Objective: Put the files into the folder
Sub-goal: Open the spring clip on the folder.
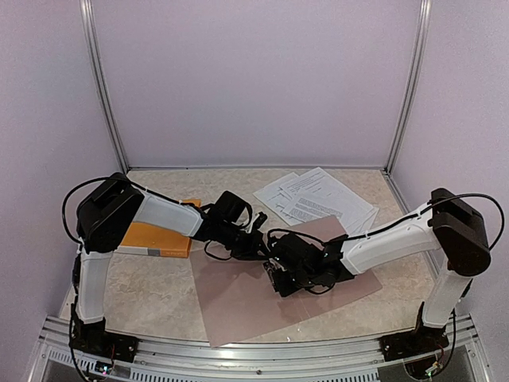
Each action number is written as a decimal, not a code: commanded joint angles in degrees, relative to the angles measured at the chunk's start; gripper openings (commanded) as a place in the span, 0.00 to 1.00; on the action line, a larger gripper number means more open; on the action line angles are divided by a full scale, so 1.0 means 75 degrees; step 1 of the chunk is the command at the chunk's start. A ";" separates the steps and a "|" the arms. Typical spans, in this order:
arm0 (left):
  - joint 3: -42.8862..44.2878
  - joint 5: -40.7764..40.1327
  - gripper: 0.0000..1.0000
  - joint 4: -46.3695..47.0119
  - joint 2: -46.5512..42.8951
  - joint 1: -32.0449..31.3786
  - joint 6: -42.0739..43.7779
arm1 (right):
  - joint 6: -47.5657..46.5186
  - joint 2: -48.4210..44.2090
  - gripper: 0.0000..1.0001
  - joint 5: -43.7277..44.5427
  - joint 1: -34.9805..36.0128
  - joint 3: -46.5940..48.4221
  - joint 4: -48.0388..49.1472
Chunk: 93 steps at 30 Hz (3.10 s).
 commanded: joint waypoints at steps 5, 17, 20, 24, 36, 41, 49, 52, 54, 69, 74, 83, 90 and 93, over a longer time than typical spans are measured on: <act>0.0221 0.0822 0.12 0.0132 0.0141 -0.0058 -0.0006 | -0.0149 0.0234 0.15 -0.0082 0.0085 -0.0327 -0.0579; 0.0102 0.1094 0.22 0.0510 0.0066 0.0131 -0.0256 | -0.0150 0.0211 0.14 -0.0090 0.0077 -0.0347 -0.0589; 0.0159 0.1100 0.22 0.0414 0.0152 0.0091 -0.0245 | -0.0160 0.0199 0.14 -0.0072 0.0085 -0.0336 -0.0616; 0.0150 0.0921 0.21 0.0246 0.0189 0.0072 -0.0163 | -0.0179 0.0199 0.14 -0.0042 0.0084 -0.0326 -0.0624; 0.0098 0.0605 0.15 -0.0214 0.0196 0.0095 -0.0051 | -0.0174 0.0252 0.14 -0.0090 0.0079 -0.0335 -0.0566; 0.0106 0.0775 0.11 -0.0134 0.0201 0.0096 -0.0103 | -0.0174 0.0273 0.14 -0.0101 0.0078 -0.0313 -0.0554; 0.0117 0.0854 0.06 -0.0174 0.0255 0.0096 -0.0116 | -0.0150 0.0269 0.14 -0.0077 0.0082 -0.0331 -0.0577; 0.0098 0.0831 0.03 -0.0168 0.0244 0.0108 -0.0107 | -0.0150 0.0282 0.14 -0.0087 0.0077 -0.0318 -0.0577; 0.0086 0.0825 0.01 -0.0186 0.0255 0.0107 -0.0094 | -0.0162 0.0302 0.14 -0.0103 0.0079 -0.0312 -0.0572; -0.0396 0.0678 0.00 -0.0243 0.0416 0.0166 -0.0151 | -0.0022 0.0364 0.14 -0.0124 0.0081 -0.0382 -0.0634; -0.0420 0.0570 0.00 -0.0569 0.0510 0.0184 -0.0148 | 0.0011 0.0370 0.14 -0.0133 0.0083 -0.0372 -0.0659; -0.0558 0.0542 0.00 -0.0866 0.0647 0.0271 -0.0222 | 0.0037 0.0403 0.14 -0.0118 0.0077 -0.0348 -0.0705; -0.0665 0.0375 0.00 -0.1105 0.0656 0.0260 -0.0179 | 0.0049 0.0397 0.14 -0.0081 0.0086 -0.0347 -0.0752; -0.0649 0.0214 0.00 -0.1333 0.0677 0.0260 -0.0113 | 0.0061 0.0438 0.14 -0.0083 0.0078 -0.0341 -0.0768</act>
